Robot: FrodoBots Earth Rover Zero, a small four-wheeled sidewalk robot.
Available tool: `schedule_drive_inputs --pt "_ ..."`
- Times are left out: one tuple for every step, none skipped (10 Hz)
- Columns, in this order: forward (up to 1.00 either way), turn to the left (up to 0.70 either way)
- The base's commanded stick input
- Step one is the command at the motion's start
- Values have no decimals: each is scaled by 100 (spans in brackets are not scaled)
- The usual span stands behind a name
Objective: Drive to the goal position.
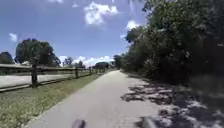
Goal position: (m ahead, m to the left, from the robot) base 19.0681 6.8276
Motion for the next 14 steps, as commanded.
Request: schedule_drive_inputs --pt "50 0" --pt "50 0" --pt "50 0" --pt "50 0" --pt "50 0" --pt "50 0" --pt "50 14" --pt "50 50" --pt "50 18" --pt "50 0" --pt "50 0" --pt "50 0" --pt "50 0" --pt "50 0"
